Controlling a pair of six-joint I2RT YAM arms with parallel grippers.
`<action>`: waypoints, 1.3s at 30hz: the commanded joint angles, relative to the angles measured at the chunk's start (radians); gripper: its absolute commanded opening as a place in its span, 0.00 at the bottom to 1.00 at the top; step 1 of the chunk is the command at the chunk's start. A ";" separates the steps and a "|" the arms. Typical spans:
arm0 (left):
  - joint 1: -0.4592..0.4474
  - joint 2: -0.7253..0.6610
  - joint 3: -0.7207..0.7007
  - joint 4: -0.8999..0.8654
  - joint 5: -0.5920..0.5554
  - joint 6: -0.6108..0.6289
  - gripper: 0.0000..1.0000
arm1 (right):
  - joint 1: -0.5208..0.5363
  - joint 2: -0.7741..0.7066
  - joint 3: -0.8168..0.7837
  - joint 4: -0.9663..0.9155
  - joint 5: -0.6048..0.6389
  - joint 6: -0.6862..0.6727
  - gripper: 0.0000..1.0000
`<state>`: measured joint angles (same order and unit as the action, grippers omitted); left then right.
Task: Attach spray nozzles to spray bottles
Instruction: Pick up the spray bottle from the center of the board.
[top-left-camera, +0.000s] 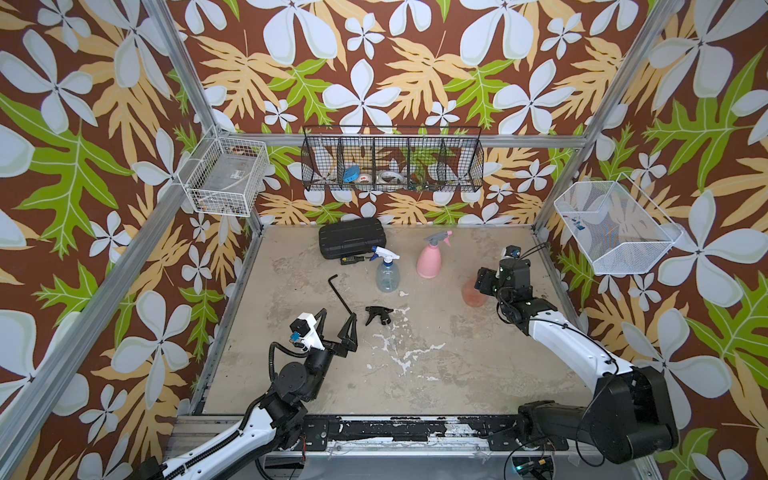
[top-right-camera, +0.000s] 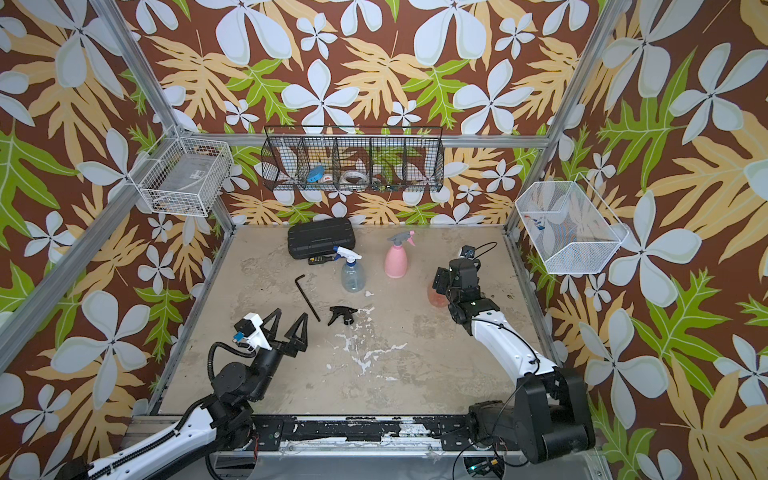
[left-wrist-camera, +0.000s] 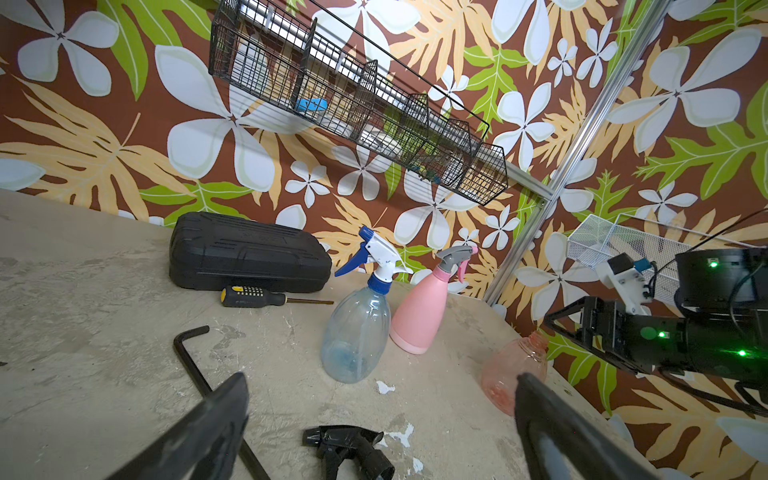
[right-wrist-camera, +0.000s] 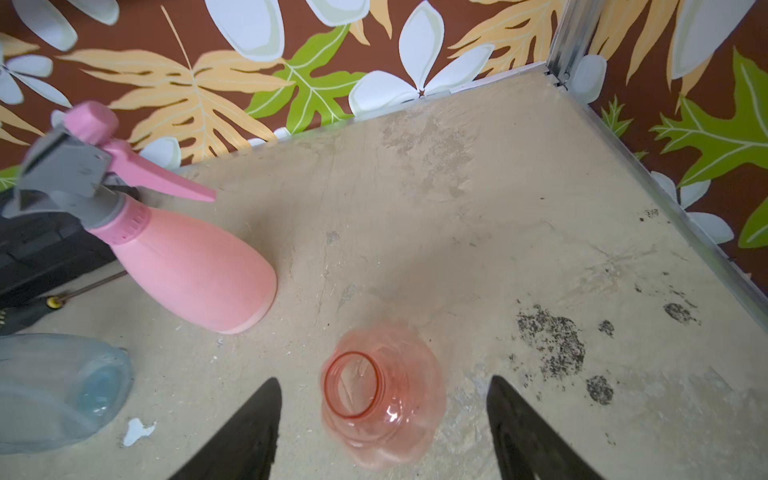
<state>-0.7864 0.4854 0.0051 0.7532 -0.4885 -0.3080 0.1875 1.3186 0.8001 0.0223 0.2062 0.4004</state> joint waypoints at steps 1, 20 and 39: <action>0.003 0.004 -0.162 0.045 0.002 0.013 1.00 | -0.001 0.021 0.001 0.060 0.038 -0.039 0.76; 0.003 0.016 -0.165 0.059 0.011 0.012 1.00 | 0.064 0.209 0.077 0.164 0.136 -0.047 0.61; 0.003 0.017 -0.164 0.052 -0.025 -0.019 1.00 | 0.085 0.215 0.049 0.192 0.176 -0.028 0.18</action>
<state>-0.7864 0.4992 0.0051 0.7834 -0.4858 -0.3088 0.2676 1.5433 0.8520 0.2089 0.3588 0.3626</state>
